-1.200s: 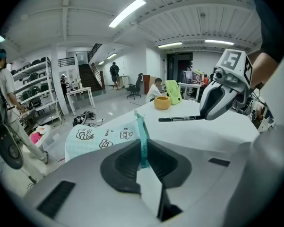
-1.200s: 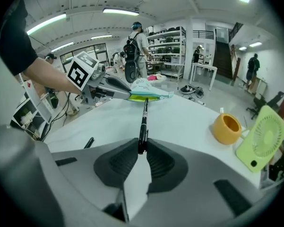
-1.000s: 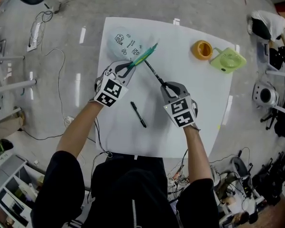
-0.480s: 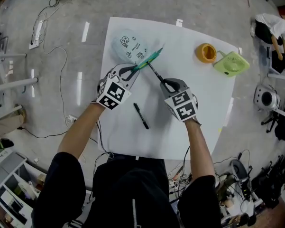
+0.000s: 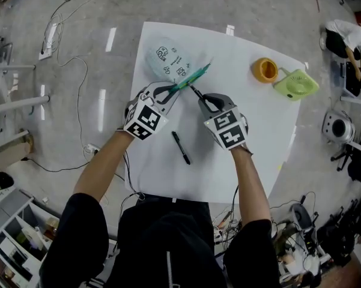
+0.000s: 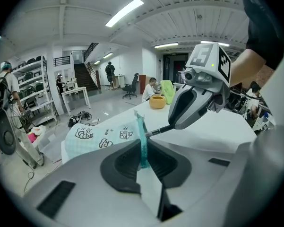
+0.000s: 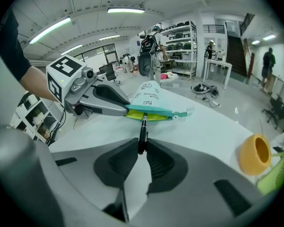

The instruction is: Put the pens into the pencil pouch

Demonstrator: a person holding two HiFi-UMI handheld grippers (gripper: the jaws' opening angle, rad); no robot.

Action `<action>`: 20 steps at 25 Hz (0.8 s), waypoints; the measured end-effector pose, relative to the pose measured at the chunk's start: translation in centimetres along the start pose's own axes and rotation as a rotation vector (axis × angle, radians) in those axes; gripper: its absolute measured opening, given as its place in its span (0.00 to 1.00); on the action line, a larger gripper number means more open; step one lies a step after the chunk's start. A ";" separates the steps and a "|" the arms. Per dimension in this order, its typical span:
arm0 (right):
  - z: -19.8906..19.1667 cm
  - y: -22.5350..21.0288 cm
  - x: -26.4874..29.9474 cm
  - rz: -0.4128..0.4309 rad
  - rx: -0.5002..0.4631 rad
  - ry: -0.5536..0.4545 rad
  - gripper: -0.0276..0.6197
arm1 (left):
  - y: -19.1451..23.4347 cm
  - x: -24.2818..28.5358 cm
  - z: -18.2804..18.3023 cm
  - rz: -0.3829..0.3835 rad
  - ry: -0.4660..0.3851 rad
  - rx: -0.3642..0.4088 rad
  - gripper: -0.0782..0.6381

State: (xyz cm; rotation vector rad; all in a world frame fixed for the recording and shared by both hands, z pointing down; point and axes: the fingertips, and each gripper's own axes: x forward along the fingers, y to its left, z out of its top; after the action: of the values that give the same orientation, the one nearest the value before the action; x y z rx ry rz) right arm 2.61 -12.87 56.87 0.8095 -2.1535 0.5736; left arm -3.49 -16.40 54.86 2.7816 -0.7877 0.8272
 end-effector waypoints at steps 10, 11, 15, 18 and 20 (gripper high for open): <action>1.4 -0.6 0.9 -0.007 0.006 -0.013 0.14 | -0.1 0.4 0.1 -0.011 -0.010 0.000 0.19; 1.6 -0.6 1.1 -0.008 0.005 -0.014 0.14 | -0.2 0.4 0.1 -0.013 -0.010 -0.002 0.19; 2.3 -0.4 1.6 -0.011 -0.001 -0.022 0.14 | -0.2 0.1 0.1 -0.030 -0.016 -0.009 0.19; 2.8 -0.5 2.0 -0.018 -0.008 -0.033 0.14 | -0.2 0.0 0.1 -0.033 -0.016 -0.011 0.19; 3.1 -0.6 2.2 -0.025 -0.006 -0.039 0.14 | -0.2 0.0 0.2 -0.036 -0.019 -0.015 0.19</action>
State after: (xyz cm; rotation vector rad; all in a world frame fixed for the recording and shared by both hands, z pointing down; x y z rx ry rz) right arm 0.40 -15.98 56.78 0.8492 -2.1768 0.5425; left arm -3.29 -16.32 54.73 2.7861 -0.7418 0.7860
